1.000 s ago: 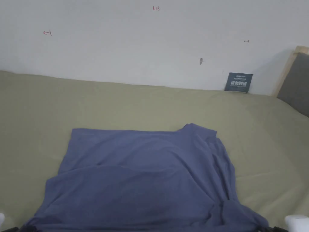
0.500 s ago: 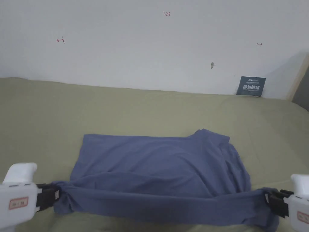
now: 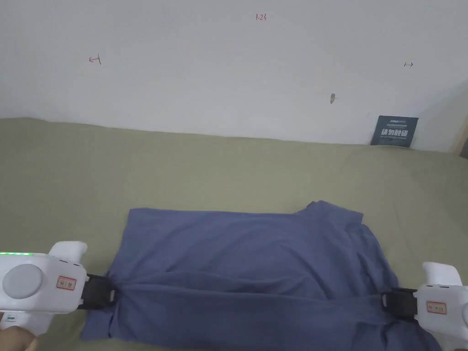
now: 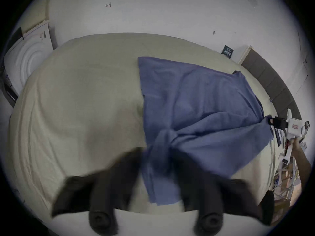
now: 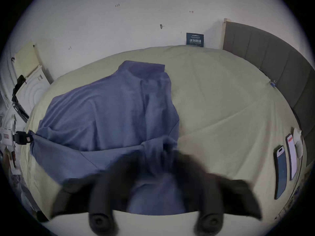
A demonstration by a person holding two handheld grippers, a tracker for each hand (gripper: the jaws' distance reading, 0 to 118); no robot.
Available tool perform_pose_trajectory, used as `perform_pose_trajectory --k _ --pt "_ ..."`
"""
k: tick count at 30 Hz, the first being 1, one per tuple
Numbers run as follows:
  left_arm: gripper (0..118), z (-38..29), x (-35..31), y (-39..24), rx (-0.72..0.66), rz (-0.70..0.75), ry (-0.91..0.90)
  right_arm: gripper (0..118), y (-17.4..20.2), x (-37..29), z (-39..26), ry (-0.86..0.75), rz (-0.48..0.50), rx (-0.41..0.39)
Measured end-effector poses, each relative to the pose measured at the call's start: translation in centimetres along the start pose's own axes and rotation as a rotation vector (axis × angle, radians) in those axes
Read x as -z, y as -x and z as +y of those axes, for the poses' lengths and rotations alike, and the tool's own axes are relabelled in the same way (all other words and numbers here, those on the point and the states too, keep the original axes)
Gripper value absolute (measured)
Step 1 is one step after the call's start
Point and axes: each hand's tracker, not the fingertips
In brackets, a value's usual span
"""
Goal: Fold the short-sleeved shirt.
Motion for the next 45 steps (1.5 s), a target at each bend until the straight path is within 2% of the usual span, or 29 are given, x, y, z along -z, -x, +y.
perform_pose_trajectory --k 1,4,8,11,12,13,14,15,16,17,21,26,27,28,29,30,31,35,36,38,39,40,41,42,43,44,45 --pt "91 -0.2 -0.3 0.2 -0.024 -0.004 0.001 105 0.1 -0.4 -0.1 -0.006 0.0 0.0" --pt "90 -1.1 -3.4 0.6 -0.091 -0.105 -0.087 104 0.2 -3.3 -0.6 -0.127 0.082 -0.011" --pt "90 -3.7 -8.5 -0.7 -0.09 -0.068 -0.24 104 1.0 -7.9 -2.5 -0.169 0.062 -0.064" --pt "88 -7.2 -11.2 -2.3 -0.086 -0.08 -0.306 103 1.6 -10.6 -4.8 -0.189 0.047 -0.064" --pt "82 -8.4 -11.3 -2.4 -0.092 -0.091 -0.309 101 1.8 -11.5 -5.6 -0.18 0.05 -0.059" --pt "70 -9.5 -11.4 -2.8 -0.093 -0.098 -0.303 93 2.0 -12.0 -6.4 -0.16 0.051 -0.049" --pt "46 -10.5 -11.4 -3.3 -0.093 -0.093 -0.299 76 2.2 -12.4 -7.1 -0.133 0.046 -0.038" --pt "5 -11.6 -11.2 -3.9 -0.071 -0.048 -0.284 40 2.4 -12.5 -7.8 -0.101 0.018 -0.038" --pt "0 -12.4 -10.2 -3.2 -0.054 -0.012 -0.276 10 2.6 -12.4 -8.5 -0.075 -0.007 -0.066" --pt "0 -13.0 -9.8 -3.3 -0.046 -0.016 -0.25 9 2.8 -12.4 -9.4 -0.049 -0.036 -0.055" --pt "0 -14.5 -8.4 -3.5 -0.063 -0.036 -0.211 7 2.6 -12.2 -11.3 -0.056 -0.003 -0.057" --pt "0 -11.1 -6.7 -2.6 -0.102 -0.007 -0.207 7 1.9 -12.1 -10.4 -0.076 -0.018 -0.065" --pt "5 -10.1 -6.1 -2.2 -0.113 -0.005 -0.214 7 1.9 -12.1 -10.0 -0.086 -0.023 -0.068" --pt "21 -9.3 -5.6 -2.0 -0.122 -0.017 -0.203 7 1.7 -12.0 -9.8 -0.091 -0.022 -0.064" --pt "55 -8.4 -4.8 -1.7 -0.138 -0.022 -0.194 7 1.5 -11.9 -9.7 -0.095 -0.018 -0.057" --pt "97 -7.6 -3.7 -1.6 -0.14 -0.014 -0.177 7 1.3 -11.7 -9.5 -0.093 -0.012 -0.054" --pt "106 -7.0 -2.6 -1.4 -0.127 -0.025 -0.14 7 1.4 -11.7 -9.3 -0.092 -0.014 -0.055" --pt "93 -6.0 0.6 -1.8 -0.057 0.017 -0.09 7 0.7 -11.1 -9.0 -0.088 -0.023 -0.067" --pt "74 -6.5 0.9 -1.8 -0.048 0.055 -0.079 7 0.5 -10.9 -8.9 -0.085 -0.022 -0.063" --pt "14 -6.9 1.1 -1.7 -0.044 0.055 -0.108 7 -0.1 -10.4 -8.7 -0.08 -0.03 -0.066" --pt "10 -7.0 0.9 -1.5 -0.071 0.032 -0.137 8 -0.1 -10.2 -8.4 -0.079 -0.041 -0.069" --pt "9 -7.5 0.4 -1.3 -0.1 -0.046 -0.167 9 -0.4 -9.7 -8.2 -0.079 -0.046 -0.072" --pt "9 -7.7 0.0 -1.5 -0.114 -0.051 -0.182 9 -0.7 -9.1 -7.9 -0.076 -0.047 -0.075" --pt "9 -7.6 0.0 -1.9 -0.101 -0.024 -0.175 19 -1.0 -8.4 -7.5 -0.073 -0.051 -0.074" --pt "9 -7.5 0.0 -2.1 -0.089 -0.02 -0.173 47 -1.1 -7.6 -7.2 -0.068 -0.052 -0.074" --pt "9 -7.6 -0.5 -2.3 -0.08 -0.018 -0.168 84 -1.4 -6.5 -6.9 -0.05 -0.034 -0.061" --pt "9 -7.7 -0.7 -2.4 -0.077 -0.017 -0.172 113 -1.6 -5.7 -6.8 -0.038 -0.019 -0.053"
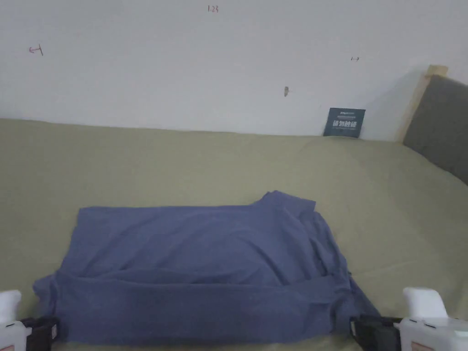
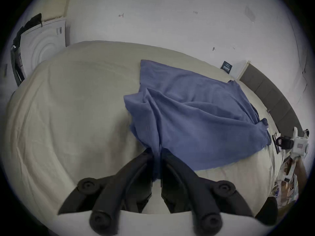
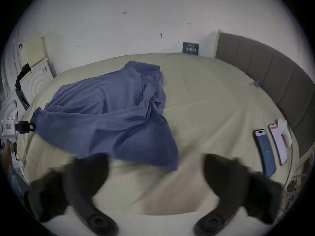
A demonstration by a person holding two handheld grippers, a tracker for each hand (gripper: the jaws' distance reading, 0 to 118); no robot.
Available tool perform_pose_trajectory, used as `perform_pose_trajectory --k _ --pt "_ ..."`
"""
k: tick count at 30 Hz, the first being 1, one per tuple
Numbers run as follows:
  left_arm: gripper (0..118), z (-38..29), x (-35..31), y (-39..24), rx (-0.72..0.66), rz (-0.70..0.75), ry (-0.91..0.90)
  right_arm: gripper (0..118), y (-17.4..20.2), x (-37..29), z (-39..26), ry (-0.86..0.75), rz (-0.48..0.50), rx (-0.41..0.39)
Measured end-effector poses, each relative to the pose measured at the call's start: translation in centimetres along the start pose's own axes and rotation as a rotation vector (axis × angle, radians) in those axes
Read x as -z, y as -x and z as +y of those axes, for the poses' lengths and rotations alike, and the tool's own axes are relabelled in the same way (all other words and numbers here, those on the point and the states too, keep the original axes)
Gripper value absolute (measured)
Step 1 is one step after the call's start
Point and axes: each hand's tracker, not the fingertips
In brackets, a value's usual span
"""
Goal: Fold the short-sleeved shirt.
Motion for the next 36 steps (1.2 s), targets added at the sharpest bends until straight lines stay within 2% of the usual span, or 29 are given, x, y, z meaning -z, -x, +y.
perform_pose_trajectory --k 1,3,6,7,8,9,10,12,15,23,30,36 --pt "9 0.1 -0.1 -0.1 0.004 -0.003 -0.001 116 -0.2 0.7 0.1 -0.013 0.01 0.005" --pt "9 0.4 -0.3 -0.1 -0.002 -0.003 0.0 112 -0.6 2.6 0.6 0.018 -0.006 0.023" --pt "9 0.5 -0.2 -0.4 -0.014 -0.01 0.005 108 -1.2 4.7 0.9 0.092 -0.026 0.111" --pt "9 0.5 0.0 0.0 -0.015 -0.009 0.01 96 -1.3 5.0 1.0 0.119 -0.008 0.137" --pt "9 0.6 0.1 0.0 -0.014 -0.008 0.015 70 -1.5 5.1 1.1 0.14 0.014 0.156" --pt "9 0.6 0.1 -0.2 -0.013 -0.009 0.018 34 -1.4 4.8 1.1 0.125 0.0 0.142" --pt "9 0.6 0.2 -0.3 -0.01 -0.01 0.02 20 -1.2 4.4 1.0 0.119 -0.017 0.126" --pt "9 0.7 0.1 0.1 -0.01 -0.013 0.022 14 -1.1 3.8 1.2 0.117 0.022 0.127" --pt "9 1.0 -0.4 0.6 -0.027 -0.033 0.017 14 -0.4 2.9 1.5 0.112 0.018 0.067" --pt "9 2.0 -3.8 0.3 0.009 -0.062 -0.027 13 0.1 -1.9 2.0 0.024 0.046 -0.004" --pt "9 0.8 -6.8 0.6 0.019 -0.073 -0.007 13 -0.5 -5.0 1.5 0.027 0.064 -0.011" --pt "9 -2.8 -8.3 1.7 0.014 -0.077 0.052 13 -1.1 -6.7 -1.3 0.078 0.074 -0.003"
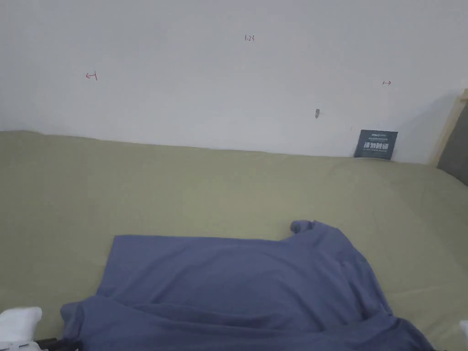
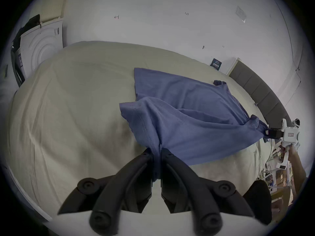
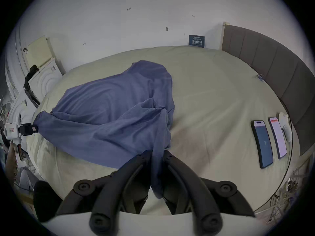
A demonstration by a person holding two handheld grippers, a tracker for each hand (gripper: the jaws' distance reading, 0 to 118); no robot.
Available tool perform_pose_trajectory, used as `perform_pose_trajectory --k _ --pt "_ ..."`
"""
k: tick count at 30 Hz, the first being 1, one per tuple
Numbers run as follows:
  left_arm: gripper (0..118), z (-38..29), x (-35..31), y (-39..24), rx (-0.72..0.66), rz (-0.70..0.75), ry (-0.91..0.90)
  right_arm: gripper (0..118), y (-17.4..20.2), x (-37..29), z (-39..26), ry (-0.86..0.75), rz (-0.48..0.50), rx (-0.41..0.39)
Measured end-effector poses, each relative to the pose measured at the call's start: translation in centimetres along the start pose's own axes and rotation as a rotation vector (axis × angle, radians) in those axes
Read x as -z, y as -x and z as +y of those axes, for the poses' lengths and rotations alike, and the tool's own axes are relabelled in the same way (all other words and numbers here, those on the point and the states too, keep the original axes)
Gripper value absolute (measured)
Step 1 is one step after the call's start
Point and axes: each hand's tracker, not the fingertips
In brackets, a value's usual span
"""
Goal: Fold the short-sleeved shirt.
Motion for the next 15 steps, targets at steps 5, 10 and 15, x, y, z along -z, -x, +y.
perform_pose_trajectory --k 5,10,15 --pt "9 -2.9 0.4 0.6 -0.02 0.005 0.049 13 -0.4 0.5 -2.7 0.062 -0.004 0.007" --pt "9 -4.3 1.6 2.7 -0.068 -0.006 0.077 14 -0.9 1.3 -4.0 0.087 -0.021 0.014" --pt "77 -3.8 1.0 3.3 -0.123 -0.023 0.066 63 -1.2 1.2 -3.9 0.04 -0.012 0.066"
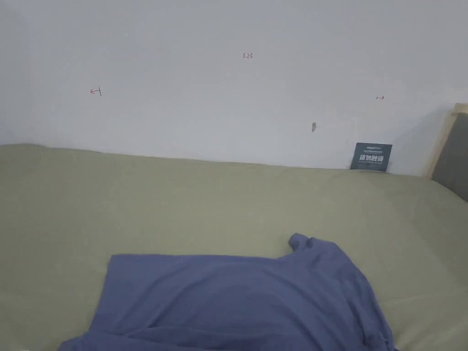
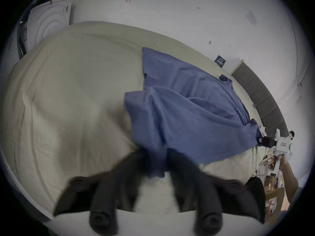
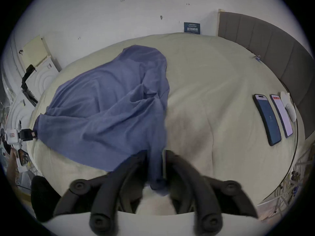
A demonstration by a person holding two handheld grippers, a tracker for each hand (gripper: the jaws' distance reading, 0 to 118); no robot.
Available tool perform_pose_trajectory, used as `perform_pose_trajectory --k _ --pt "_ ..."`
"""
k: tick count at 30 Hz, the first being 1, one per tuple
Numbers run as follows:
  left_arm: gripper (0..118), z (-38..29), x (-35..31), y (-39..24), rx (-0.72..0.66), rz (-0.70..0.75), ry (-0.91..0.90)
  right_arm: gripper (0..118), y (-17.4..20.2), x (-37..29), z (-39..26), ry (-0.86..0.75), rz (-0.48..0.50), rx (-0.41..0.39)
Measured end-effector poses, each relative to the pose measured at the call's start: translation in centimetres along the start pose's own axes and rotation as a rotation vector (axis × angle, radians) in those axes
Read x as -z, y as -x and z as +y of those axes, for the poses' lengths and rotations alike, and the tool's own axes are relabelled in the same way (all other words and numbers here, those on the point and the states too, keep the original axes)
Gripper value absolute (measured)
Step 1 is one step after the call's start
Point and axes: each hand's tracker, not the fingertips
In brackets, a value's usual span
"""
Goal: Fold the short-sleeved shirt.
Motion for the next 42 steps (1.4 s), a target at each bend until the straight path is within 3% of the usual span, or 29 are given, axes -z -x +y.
perform_pose_trajectory --k 1,2,5,10,11,13,14,15,16,17,21,24,31,32,34,35,37,38,42 --pt "91 0.1 -0.5 0.1 -0.003 0.025 -0.012 87 0.0 -0.5 0.2 -0.023 -0.026 0.007" --pt "93 0.3 -1.4 0.1 0.004 0.031 -0.036 98 0.0 -1.2 0.4 -0.046 -0.02 0.006" --pt "93 1.3 -4.3 -0.9 0.036 0.037 -0.13 97 0.8 -3.3 1.6 -0.157 0.006 -0.012" --pt "90 3.9 -6.4 -4.2 0.061 0.066 -0.245 96 4.2 -4.7 4.5 -0.21 -0.026 -0.039" --pt "85 4.3 -6.3 -4.8 0.058 0.054 -0.262 92 5.0 -4.7 5.0 -0.215 -0.026 -0.046" --pt "58 5.2 -5.7 -6.2 0.057 0.009 -0.253 50 6.1 -4.3 5.9 -0.207 -0.019 -0.059" --pt "40 5.7 -4.9 -6.6 0.058 -0.014 -0.224 19 6.6 -3.7 6.2 -0.183 -0.019 -0.081" --pt "15 6.2 -4.0 -7.1 0.06 -0.005 -0.217 10 7.3 -3.2 6.6 -0.172 -0.046 -0.101" --pt "3 6.6 -3.2 -7.7 0.067 0.008 -0.206 9 7.9 -2.8 6.8 -0.171 -0.067 -0.106" --pt "0 7.0 -2.4 -8.1 0.083 0.015 -0.213 7 8.3 -2.4 7.0 -0.177 -0.064 -0.112" --pt "0 11.0 1.2 -9.3 0.125 0.008 -0.184 6 9.0 -0.4 8.6 -0.177 -0.035 -0.109" --pt "0 16.0 4.7 -9.5 0.184 0.091 -0.143 6 9.0 1.2 10.5 -0.168 -0.035 -0.13" --pt "1 26.7 12.9 -7.1 0.178 0.189 0.004 6 7.9 4.2 14.5 -0.168 -0.055 -0.166" --pt "7 27.2 13.4 -7.2 0.19 0.179 0.01 7 7.7 4.7 14.8 -0.162 -0.061 -0.174" --pt "33 27.9 14.4 -6.7 0.164 0.175 -0.007 7 7.2 5.6 15.4 -0.151 -0.076 -0.185" --pt "33 28.2 14.9 -6.4 0.152 0.172 -0.006 7 6.8 5.9 15.6 -0.145 -0.08 -0.189" --pt "105 28.1 15.8 -6.4 0.12 0.197 0.003 7 6.3 6.7 16.0 -0.134 -0.08 -0.179" --pt "118 27.9 16.0 -6.2 0.108 0.193 0.007 7 6.1 7.0 16.3 -0.128 -0.076 -0.174" --pt "118 27.4 17.8 -5.9 0.071 0.191 0.092 7 5.5 8.3 17.0 -0.12 -0.077 -0.157"
